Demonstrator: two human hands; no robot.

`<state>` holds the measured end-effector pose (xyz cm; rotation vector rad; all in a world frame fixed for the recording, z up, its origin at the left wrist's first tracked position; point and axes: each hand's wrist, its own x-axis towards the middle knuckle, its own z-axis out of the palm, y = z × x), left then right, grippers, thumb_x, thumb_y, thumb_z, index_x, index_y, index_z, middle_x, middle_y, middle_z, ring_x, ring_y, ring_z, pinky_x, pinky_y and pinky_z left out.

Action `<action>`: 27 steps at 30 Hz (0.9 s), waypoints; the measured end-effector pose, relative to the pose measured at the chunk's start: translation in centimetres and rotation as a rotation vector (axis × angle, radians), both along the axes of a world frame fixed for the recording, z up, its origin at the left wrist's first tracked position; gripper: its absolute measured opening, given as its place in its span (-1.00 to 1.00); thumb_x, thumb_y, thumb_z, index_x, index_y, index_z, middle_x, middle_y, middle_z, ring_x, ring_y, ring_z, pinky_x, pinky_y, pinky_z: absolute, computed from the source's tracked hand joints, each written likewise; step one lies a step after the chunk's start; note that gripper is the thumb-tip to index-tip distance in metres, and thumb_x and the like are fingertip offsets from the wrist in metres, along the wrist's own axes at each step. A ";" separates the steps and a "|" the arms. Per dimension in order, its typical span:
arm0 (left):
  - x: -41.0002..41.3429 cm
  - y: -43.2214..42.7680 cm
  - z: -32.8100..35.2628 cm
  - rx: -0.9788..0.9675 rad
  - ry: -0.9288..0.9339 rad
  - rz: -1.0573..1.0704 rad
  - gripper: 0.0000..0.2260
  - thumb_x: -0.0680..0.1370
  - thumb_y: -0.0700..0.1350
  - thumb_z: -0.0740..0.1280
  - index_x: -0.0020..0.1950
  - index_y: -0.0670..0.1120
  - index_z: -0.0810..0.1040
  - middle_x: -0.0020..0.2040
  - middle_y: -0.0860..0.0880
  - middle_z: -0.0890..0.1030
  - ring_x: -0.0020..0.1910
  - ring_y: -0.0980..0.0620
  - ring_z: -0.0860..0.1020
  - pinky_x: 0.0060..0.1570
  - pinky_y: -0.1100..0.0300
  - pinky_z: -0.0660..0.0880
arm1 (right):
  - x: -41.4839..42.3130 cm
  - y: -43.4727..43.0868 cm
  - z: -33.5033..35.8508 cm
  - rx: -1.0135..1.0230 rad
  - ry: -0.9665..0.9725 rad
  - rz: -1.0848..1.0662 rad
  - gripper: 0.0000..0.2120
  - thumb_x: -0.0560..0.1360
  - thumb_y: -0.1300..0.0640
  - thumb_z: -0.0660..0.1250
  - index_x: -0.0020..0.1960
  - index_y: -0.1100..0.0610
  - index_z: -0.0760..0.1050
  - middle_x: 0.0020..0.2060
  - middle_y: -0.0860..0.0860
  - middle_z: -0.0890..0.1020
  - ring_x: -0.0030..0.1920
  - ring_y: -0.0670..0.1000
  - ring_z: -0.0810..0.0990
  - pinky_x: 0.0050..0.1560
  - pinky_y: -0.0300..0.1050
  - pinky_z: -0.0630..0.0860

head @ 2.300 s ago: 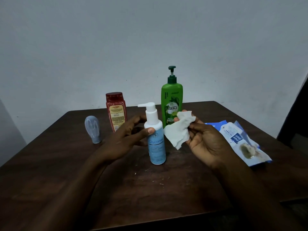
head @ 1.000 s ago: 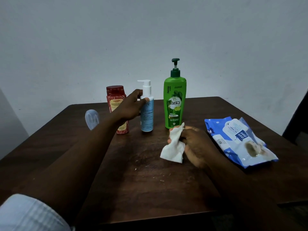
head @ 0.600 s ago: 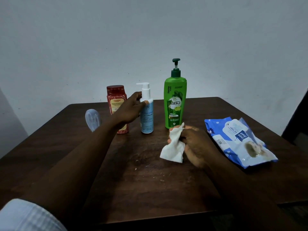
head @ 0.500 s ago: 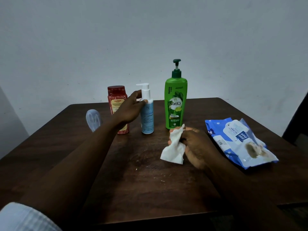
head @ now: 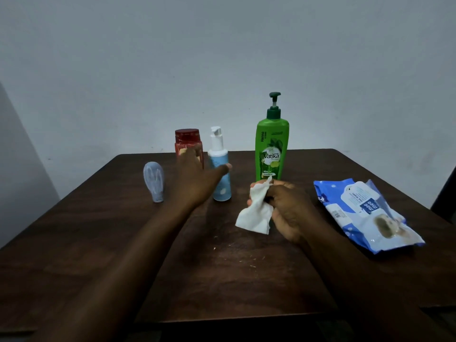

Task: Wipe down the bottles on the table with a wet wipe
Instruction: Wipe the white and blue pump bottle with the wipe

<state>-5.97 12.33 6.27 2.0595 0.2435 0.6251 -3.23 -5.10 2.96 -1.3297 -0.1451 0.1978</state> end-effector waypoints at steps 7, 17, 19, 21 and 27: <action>3.4 -0.3 -2.3 0.006 0.050 0.044 -0.19 0.43 0.07 0.54 0.55 -0.11 0.22 0.51 -0.13 0.37 0.44 -0.11 0.40 0.37 -0.06 0.42 | -0.3 0.8 -0.3 -0.059 -0.021 0.004 -0.74 0.55 0.41 0.19 -0.18 0.22 0.60 -0.25 0.13 0.64 -0.18 0.10 0.63 0.01 0.06 0.58; 4.5 -1.5 -3.7 -0.047 -0.033 0.008 -0.42 0.46 -0.08 0.52 0.42 -0.13 0.39 0.34 -0.09 0.54 0.28 -0.04 0.53 0.10 0.21 0.43 | -0.6 0.1 -0.1 -0.041 -0.008 0.011 -0.72 0.57 0.42 0.17 -0.18 0.21 0.56 -0.29 0.11 0.63 -0.24 0.06 0.62 -0.05 -0.02 0.57; 5.0 -1.7 -3.9 -0.050 -0.032 0.008 -0.44 0.46 -0.07 0.53 0.40 -0.13 0.42 0.31 -0.10 0.56 0.25 -0.05 0.55 0.11 0.18 0.46 | -0.4 0.1 -0.3 -0.029 0.013 -0.001 -0.73 0.57 0.42 0.17 -0.19 0.22 0.55 -0.30 0.11 0.62 -0.25 0.06 0.61 -0.06 -0.04 0.57; 5.5 -1.8 -4.1 -0.071 -0.028 0.002 -0.45 0.44 -0.05 0.54 0.36 -0.13 0.44 0.27 -0.09 0.58 0.20 -0.03 0.57 0.11 0.14 0.50 | -0.3 0.0 -0.2 -0.023 0.010 -0.025 -0.76 0.56 0.43 0.17 -0.16 0.26 0.56 -0.29 0.12 0.61 -0.23 0.07 0.61 -0.02 -0.01 0.57; 6.9 -2.4 -3.8 -0.128 -0.012 0.003 -0.47 0.41 -0.03 0.57 0.25 -0.15 0.43 0.05 -0.01 0.53 0.03 0.02 0.56 -0.01 0.16 0.46 | -0.3 -0.6 -0.2 -0.014 -0.009 -0.019 -0.75 0.56 0.43 0.18 -0.19 0.25 0.55 -0.33 0.10 0.62 -0.30 0.02 0.62 -0.16 -0.10 0.59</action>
